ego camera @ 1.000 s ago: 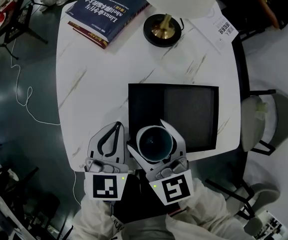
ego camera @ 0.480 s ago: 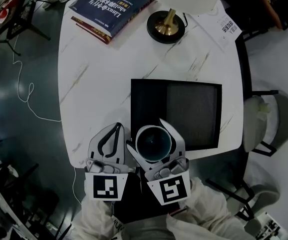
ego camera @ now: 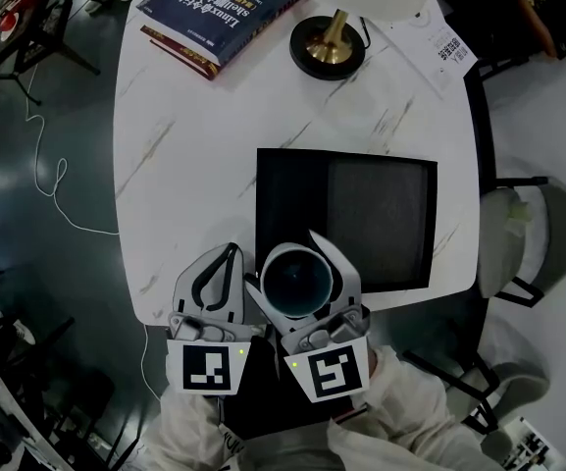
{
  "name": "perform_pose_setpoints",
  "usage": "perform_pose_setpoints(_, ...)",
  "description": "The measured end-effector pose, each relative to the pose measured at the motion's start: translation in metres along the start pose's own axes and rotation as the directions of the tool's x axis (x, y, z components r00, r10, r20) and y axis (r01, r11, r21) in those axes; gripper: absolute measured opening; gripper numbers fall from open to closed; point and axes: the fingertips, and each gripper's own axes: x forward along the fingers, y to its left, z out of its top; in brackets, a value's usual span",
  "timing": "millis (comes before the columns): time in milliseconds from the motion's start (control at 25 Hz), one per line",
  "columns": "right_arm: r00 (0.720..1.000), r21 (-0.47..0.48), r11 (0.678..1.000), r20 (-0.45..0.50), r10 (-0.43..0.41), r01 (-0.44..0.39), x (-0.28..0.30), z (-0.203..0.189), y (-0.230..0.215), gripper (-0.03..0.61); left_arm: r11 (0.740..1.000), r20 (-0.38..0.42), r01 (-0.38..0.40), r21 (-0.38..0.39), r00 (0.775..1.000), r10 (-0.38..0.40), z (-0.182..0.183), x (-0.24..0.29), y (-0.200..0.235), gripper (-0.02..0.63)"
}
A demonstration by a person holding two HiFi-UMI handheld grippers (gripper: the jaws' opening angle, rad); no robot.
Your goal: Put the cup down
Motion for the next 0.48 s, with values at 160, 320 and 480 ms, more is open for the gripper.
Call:
perform_pose_setpoints(160,1.000,0.010,1.000,0.022,0.002,-0.002,0.000,0.001,0.000,0.393,1.000,0.000,-0.009,-0.024,1.000,0.009,-0.004,0.000,0.000,0.011)
perform_pose_setpoints(320,0.999,0.045,0.998,0.004,0.035,-0.035,0.002,-0.005,0.005,0.393,0.998,-0.019,-0.012,-0.055,1.000,0.011,-0.013,-0.002,0.000,0.011)
perform_pose_setpoints(480,1.000,0.006,1.000,-0.005,0.031,-0.031,0.003,-0.006,0.006,0.393,0.999,-0.012,-0.015,-0.051,1.000,0.015,-0.013,-0.004,0.002,0.011)
